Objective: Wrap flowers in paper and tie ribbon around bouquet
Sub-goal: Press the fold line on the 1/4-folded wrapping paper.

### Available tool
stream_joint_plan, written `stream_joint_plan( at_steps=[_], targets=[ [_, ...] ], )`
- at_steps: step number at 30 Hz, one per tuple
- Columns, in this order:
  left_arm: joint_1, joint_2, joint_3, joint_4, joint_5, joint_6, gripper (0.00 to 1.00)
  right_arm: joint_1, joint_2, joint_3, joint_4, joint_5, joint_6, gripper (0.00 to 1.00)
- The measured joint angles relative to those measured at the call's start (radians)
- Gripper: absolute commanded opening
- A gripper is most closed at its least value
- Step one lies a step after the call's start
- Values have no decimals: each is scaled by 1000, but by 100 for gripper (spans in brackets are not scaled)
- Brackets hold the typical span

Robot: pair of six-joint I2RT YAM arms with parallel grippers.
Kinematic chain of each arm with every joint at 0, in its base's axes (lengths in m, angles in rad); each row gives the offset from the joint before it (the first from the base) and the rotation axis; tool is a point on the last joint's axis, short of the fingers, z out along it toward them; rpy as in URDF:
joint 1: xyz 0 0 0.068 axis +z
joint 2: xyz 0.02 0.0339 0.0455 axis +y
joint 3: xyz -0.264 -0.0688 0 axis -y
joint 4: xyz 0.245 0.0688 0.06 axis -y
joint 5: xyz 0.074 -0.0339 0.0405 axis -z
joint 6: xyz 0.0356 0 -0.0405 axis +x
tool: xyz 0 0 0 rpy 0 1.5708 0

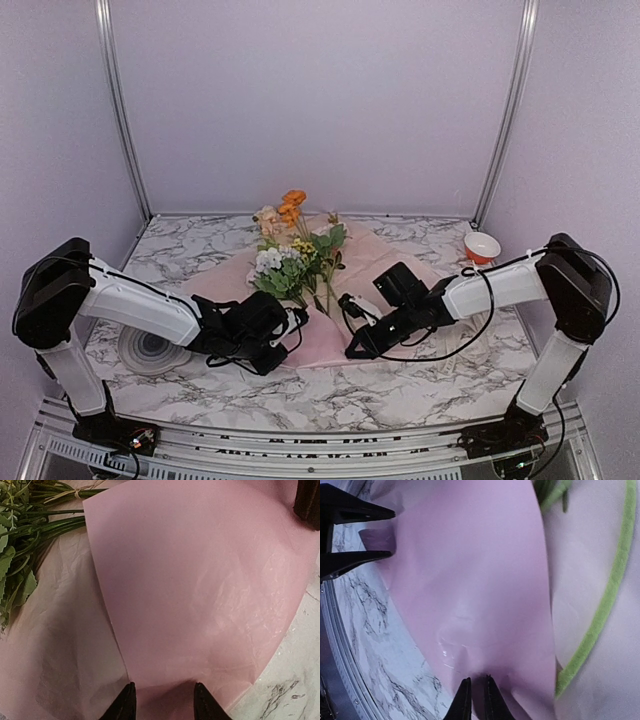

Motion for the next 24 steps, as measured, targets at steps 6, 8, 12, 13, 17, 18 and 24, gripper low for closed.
stream_joint_plan(
  at_steps=[6,8,12,13,17,18,24],
  targets=[
    [0,-45,-54,1,26,-66,40,-54,-16,-77,19,23,35,9],
    [0,-66,-79,1,34,-106,40,-58,-37,-105,31,30,47,9],
    [2,-112,-136,1,48,-208,41,-60,-51,-130,54,35,56,9],
    [5,-126,-152,3,49,-235,41,-60,-52,-132,58,34,60,9],
    [17,-189,-222,19,53,-351,41,-61,-52,-134,60,34,67,9],
    [23,-204,-239,25,53,-380,41,-61,-53,-135,61,34,69,9],
    [56,-307,-295,-51,17,-488,41,-61,-63,-144,64,36,74,10]
  ],
)
